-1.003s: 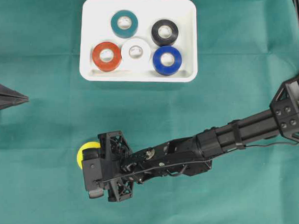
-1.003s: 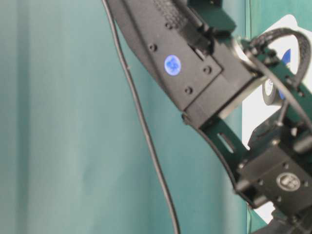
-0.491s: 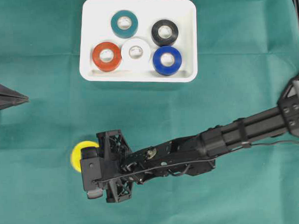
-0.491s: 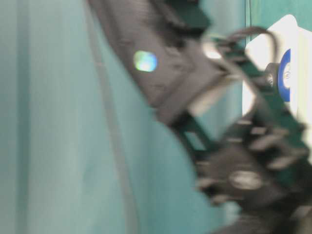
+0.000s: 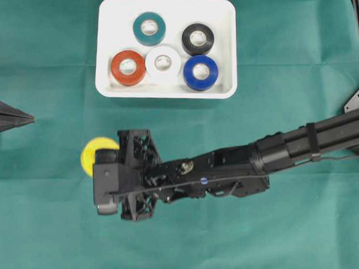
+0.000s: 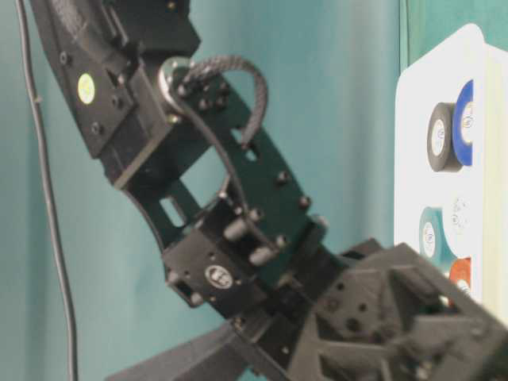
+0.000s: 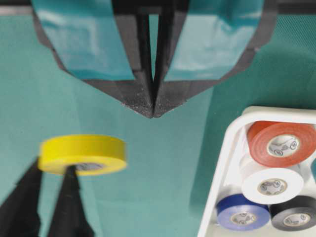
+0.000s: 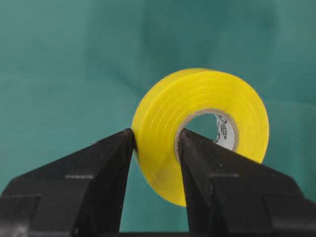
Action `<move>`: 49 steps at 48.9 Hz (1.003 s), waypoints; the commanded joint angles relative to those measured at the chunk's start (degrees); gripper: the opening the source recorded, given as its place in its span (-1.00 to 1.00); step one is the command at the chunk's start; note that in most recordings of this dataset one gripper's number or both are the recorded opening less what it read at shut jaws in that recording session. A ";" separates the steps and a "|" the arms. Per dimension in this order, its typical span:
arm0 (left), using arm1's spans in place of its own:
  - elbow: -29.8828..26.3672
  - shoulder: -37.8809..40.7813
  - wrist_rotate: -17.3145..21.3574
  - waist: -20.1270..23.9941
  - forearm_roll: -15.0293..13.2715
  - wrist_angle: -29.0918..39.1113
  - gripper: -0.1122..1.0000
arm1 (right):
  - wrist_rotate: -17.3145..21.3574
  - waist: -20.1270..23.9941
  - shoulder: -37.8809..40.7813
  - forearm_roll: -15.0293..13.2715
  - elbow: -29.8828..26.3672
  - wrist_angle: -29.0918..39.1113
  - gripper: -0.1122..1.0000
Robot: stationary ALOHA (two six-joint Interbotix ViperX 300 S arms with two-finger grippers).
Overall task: Put the tape into the white case with the right arm.
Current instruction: 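Close the right gripper on the yellow roll's core and lift, then carry the yellow roll onto the red roll in the tray and release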
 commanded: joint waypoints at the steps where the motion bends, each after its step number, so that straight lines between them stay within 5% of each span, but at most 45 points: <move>1: -0.70 0.44 0.00 0.09 -0.09 -0.62 -0.79 | -0.18 -1.23 -4.48 -1.67 -0.97 2.64 -0.76; 18: -0.79 0.44 0.00 0.09 -0.09 -0.62 -0.79 | -0.26 -9.32 -7.29 -6.06 -0.18 7.29 -0.76; 37: -0.70 0.44 0.00 0.09 -0.09 -0.62 -0.79 | 0.26 -21.53 -7.29 -5.89 3.87 -5.71 -0.76; 49: -0.79 0.44 0.00 0.00 -0.09 -0.53 -0.79 | 0.35 -24.61 -7.21 -5.36 5.19 -7.65 -0.76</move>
